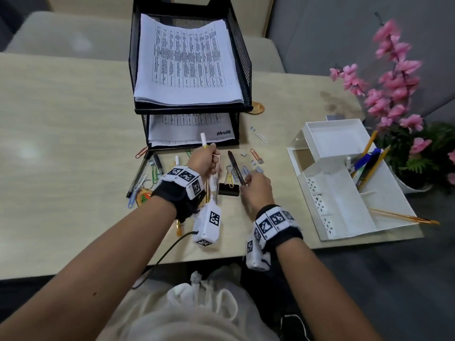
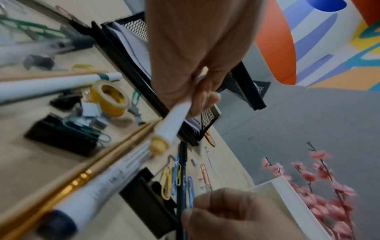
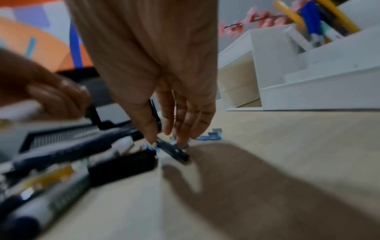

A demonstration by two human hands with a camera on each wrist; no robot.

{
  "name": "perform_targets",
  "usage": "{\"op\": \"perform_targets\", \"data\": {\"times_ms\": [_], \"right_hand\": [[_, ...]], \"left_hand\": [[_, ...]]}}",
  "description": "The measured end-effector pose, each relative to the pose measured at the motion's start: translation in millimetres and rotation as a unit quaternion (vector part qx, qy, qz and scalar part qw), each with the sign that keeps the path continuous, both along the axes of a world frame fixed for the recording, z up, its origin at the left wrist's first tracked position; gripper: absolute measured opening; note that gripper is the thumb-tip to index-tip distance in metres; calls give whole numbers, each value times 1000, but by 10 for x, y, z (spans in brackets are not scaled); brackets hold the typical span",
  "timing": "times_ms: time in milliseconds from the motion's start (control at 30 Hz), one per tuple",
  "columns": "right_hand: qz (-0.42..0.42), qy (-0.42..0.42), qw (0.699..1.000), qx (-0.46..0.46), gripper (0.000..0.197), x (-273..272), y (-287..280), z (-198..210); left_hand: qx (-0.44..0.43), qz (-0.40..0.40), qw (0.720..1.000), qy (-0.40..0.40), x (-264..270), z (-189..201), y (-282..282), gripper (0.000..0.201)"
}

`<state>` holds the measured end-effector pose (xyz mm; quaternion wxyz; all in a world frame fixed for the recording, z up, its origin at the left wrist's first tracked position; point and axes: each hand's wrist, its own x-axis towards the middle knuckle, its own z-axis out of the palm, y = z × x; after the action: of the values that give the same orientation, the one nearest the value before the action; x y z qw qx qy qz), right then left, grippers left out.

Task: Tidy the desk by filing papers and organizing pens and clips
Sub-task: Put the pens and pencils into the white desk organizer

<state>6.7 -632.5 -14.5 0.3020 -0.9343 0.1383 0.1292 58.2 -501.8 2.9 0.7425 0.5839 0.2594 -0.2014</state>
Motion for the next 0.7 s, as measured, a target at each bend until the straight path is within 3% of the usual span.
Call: {"op": "perform_targets", "data": {"times_ms": [67,167,200,300,400,500,600,700], "right_hand": [[27,19,998,-59,15,-17,0,-38],[12,19,998,-63,10,-37,-52,-48],[-11,3,999,-40,3,-56,-63,-34],[-106,-27,989,96,14,-135,33,5],[-45,0,979,197,20,-206,250,127],[64,58,979,184,12,-147,430,245],[21,47,984,169,15,77,494,198],[-14,30,997,70,21,249,571,49]], "left_hand": [[8,-15,1000,2,-36,-29,81,38],[-11,-12,999,30,-98,-60,191,36],[-22,-10,999,38,-118,-66,223,35],[-64,-36,996,51,-164,-63,273,34],[-120,-49,991,37,-167,-52,290,33],[-119,-31,992,6,-148,-21,347,28],[-108,-12,994,-6,-102,26,487,22],[-50,-36,998,-18,-85,52,620,25]]}}
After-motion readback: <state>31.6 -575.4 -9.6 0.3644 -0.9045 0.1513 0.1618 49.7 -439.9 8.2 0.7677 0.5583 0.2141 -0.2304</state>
